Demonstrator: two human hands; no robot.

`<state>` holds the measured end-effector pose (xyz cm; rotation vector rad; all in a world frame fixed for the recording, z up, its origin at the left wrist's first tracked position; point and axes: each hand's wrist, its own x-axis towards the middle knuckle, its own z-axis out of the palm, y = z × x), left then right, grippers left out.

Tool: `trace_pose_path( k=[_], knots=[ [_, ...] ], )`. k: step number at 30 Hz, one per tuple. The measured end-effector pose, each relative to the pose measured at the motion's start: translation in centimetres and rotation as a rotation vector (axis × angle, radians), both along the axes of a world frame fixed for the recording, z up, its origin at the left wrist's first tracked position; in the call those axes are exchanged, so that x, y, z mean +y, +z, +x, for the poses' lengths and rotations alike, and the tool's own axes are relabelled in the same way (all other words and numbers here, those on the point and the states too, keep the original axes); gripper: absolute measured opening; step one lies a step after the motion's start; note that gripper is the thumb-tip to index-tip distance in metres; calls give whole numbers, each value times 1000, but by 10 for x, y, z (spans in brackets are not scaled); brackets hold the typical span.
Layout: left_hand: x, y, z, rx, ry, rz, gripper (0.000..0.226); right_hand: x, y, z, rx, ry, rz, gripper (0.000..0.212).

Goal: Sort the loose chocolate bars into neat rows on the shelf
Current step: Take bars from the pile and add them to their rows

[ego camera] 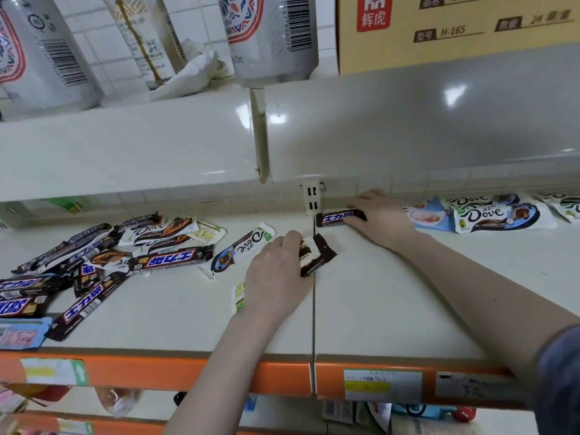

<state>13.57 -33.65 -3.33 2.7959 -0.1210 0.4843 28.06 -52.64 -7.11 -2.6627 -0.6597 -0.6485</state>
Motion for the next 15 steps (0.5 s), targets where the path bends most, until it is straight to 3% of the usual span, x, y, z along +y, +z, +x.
trace_pose_path(
  k=[3,10,15],
  knots=[
    [1,0,1,-1,-6,2,33,1,15,-22,11,-9,168,28],
    [-10,2,2,5,-113,45,42,-6,43,-108,732,170,673,23],
    [-38,3,-3,10,-204,60,45,-20,41,-135,830,228,797,19]
  ],
)
